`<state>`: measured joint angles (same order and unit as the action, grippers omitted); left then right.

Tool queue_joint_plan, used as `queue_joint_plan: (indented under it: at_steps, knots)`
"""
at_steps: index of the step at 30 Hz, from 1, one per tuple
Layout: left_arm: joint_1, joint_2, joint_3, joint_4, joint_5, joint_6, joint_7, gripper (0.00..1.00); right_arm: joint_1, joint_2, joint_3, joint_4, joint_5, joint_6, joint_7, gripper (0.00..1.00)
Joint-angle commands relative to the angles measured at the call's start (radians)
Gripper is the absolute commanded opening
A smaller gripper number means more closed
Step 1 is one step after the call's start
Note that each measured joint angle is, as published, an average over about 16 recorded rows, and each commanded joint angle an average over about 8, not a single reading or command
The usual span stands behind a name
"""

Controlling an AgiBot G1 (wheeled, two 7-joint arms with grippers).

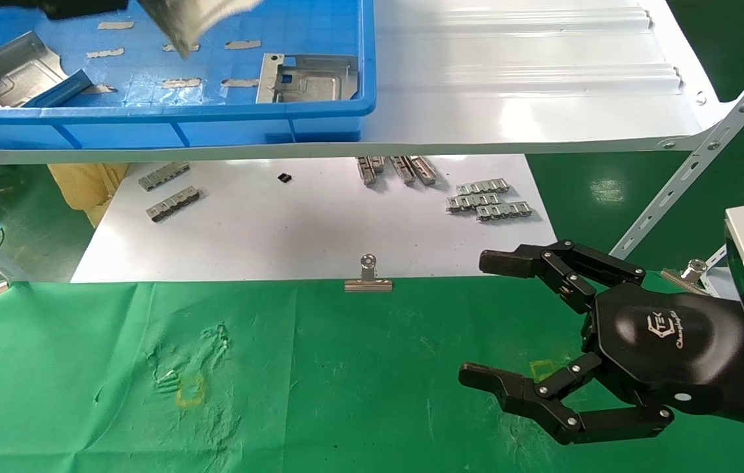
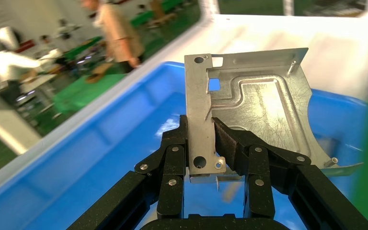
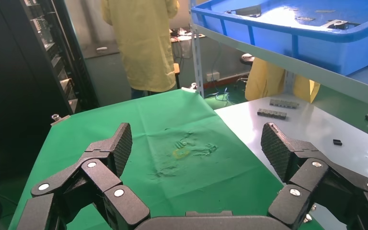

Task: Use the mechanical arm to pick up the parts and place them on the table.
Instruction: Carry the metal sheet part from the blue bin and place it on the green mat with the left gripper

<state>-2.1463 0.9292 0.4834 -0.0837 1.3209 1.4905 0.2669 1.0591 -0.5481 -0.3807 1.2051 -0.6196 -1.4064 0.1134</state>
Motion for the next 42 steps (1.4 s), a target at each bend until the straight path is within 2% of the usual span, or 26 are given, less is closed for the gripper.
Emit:
queue_joint_plan:
  at_steps: [1,6,10,15,18,21,24,32,33,40,41,42]
  knots:
    - [0.001,-0.007,0.004,-0.005,0.008,0.051,0.02,0.0,0.0,0.0,0.0,0.0,0.0,0.0,0.0,1.0]
    - [0.049,-0.037,0.036,-0.111,-0.005,0.116,0.101,0.0,0.0,0.0,0.0,0.0,0.0,0.0,0.0,1.0]
    - [0.128,-0.09,0.083,-0.269,-0.088,0.124,0.136,0.0,0.0,0.0,0.0,0.0,0.0,0.0,0.0,1.0]
    - [0.241,-0.198,0.188,-0.498,-0.23,0.119,0.145,0.0,0.0,0.0,0.0,0.0,0.0,0.0,0.0,1.0]
    - [0.286,-0.249,0.269,-0.574,-0.255,0.11,0.174,0.0,0.0,0.0,0.0,0.0,0.0,0.0,0.0,1.0]
    - [0.308,-0.263,0.343,-0.568,-0.221,0.097,0.228,0.0,0.0,0.0,0.0,0.0,0.0,0.0,0.0,1.0]
    - [0.315,-0.248,0.393,-0.499,-0.177,0.088,0.28,0.0,0.0,0.0,0.0,0.0,0.0,0.0,0.0,1.0]
    - [0.354,-0.178,0.466,-0.307,-0.127,0.082,0.363,0.02,0.0,0.0,0.0,0.0,0.0,0.0,0.0,1.0]
    - [0.359,-0.169,0.473,-0.289,-0.121,0.081,0.371,0.09,0.0,0.0,0.0,0.0,0.0,0.0,0.0,1.0]
    - [0.373,-0.117,0.504,-0.193,-0.096,0.069,0.431,0.95,0.0,0.0,0.0,0.0,0.0,0.0,0.0,1.0]
    - [0.371,-0.111,0.506,-0.181,-0.094,0.068,0.439,1.0,0.0,0.0,0.0,0.0,0.0,0.0,0.0,1.0]
    - [0.37,-0.106,0.508,-0.17,-0.092,0.067,0.447,1.0,0.0,0.0,0.0,0.0,0.0,0.0,0.0,1.0]
